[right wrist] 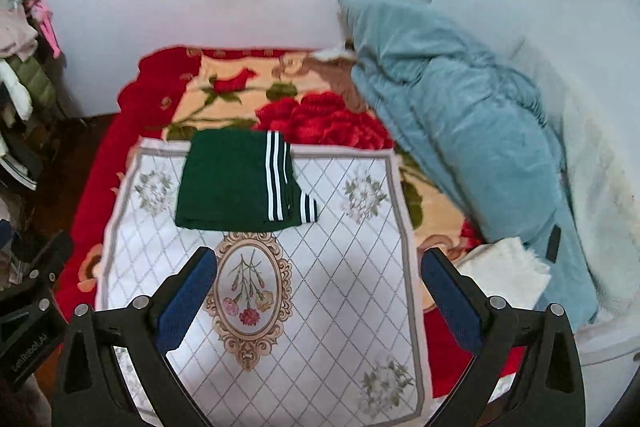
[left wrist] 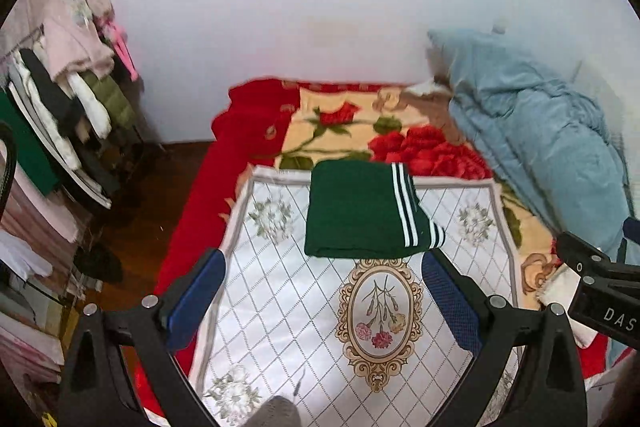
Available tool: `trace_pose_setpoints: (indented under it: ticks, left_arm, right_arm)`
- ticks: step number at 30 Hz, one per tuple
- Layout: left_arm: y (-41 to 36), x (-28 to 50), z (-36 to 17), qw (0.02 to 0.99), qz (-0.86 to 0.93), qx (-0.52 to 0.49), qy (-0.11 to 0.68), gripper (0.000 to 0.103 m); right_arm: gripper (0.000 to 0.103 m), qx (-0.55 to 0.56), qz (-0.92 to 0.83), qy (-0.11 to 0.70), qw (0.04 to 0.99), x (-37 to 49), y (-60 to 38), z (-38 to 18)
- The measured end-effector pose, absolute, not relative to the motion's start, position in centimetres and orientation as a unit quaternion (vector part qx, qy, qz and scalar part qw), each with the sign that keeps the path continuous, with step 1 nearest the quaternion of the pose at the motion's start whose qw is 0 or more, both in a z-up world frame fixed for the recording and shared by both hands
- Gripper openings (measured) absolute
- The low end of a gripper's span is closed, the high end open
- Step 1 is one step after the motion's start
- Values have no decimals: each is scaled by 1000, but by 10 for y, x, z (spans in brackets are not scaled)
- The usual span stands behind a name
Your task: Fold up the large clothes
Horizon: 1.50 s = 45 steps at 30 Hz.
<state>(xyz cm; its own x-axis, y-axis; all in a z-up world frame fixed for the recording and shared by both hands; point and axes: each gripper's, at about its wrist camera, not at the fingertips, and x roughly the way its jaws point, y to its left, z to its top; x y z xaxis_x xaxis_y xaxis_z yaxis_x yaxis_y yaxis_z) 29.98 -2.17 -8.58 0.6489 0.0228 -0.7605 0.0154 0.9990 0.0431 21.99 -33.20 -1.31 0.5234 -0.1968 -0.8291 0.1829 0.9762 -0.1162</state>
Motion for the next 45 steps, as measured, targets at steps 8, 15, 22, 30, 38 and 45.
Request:
trace_pose_setpoints:
  ticks: [8,15,22,30,38,45]
  left_arm:
    - [-16,250,-30,913,-1,8,407,100]
    - [-16,231,-4,906,13,2,422,100]
    - [-15,213,14,914,15,-3,406,100]
    - [-16,204,18,917,16,-6,399,100]
    - [-16,198,27,919,22,-8,394,100]
    - [-16,197,29,919,22,-13,394,100]
  right_arm:
    - [103,-4,-105,449,887,147,-324,70]
    - [103,-3,-105,437,893,113,-320,119]
    - [103,-8,-100,420,902,92,-317,148]
    - [103,-13,-90,417,904,85,-317,156]
    - [103,-15,-84,414,906,89,-319,161]
    - [103,-14,-81,415,906,88,-320,163]
